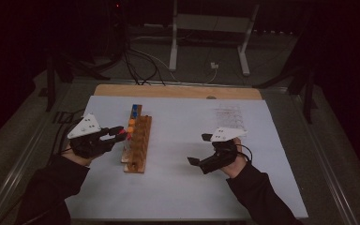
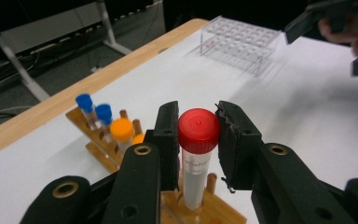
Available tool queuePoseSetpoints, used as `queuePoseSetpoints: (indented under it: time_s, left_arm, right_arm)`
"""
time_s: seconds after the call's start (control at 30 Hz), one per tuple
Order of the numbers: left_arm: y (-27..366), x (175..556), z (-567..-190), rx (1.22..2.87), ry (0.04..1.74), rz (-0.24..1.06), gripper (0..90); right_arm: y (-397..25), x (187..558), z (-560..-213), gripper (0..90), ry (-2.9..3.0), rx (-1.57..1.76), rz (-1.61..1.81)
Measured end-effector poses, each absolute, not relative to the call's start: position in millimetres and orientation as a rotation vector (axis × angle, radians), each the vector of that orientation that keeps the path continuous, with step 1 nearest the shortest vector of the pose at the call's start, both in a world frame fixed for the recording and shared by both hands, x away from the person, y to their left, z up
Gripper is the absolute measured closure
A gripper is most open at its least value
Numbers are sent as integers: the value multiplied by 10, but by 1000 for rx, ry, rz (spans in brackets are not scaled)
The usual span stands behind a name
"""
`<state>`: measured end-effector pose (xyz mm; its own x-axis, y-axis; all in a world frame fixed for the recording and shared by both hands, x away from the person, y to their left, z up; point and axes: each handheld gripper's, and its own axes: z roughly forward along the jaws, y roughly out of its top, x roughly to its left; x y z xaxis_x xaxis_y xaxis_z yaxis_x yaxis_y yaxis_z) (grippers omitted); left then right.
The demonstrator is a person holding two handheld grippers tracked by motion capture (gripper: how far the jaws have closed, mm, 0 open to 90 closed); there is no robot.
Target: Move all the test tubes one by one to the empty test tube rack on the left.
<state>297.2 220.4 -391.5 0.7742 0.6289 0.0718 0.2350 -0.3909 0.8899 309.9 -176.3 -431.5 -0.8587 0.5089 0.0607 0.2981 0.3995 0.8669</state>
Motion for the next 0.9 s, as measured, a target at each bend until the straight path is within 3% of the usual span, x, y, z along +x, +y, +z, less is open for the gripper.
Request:
queuePoseSetpoints:
  time_s: [0.43, 0.73, 0.8, 0.9]
  left_arm:
    - [2150, 3025, -4306, 2044, 681, 462, 717]
    - [2151, 3036, -4349, 2066, 667, 448, 712]
    - [2160, 3029, -4328, 2051, 663, 432, 674]
    - [2166, 3004, -4269, 2035, 665, 440, 520]
  right_arm:
    - [-1768, 3103, -4319, 0, 2445, 717, 1443]
    - [-1785, 3109, -4313, 0, 2443, 719, 1448]
    - [-1786, 3108, -4312, 0, 2444, 717, 1448]
    - [-1791, 3105, -4305, 0, 2441, 717, 1451]
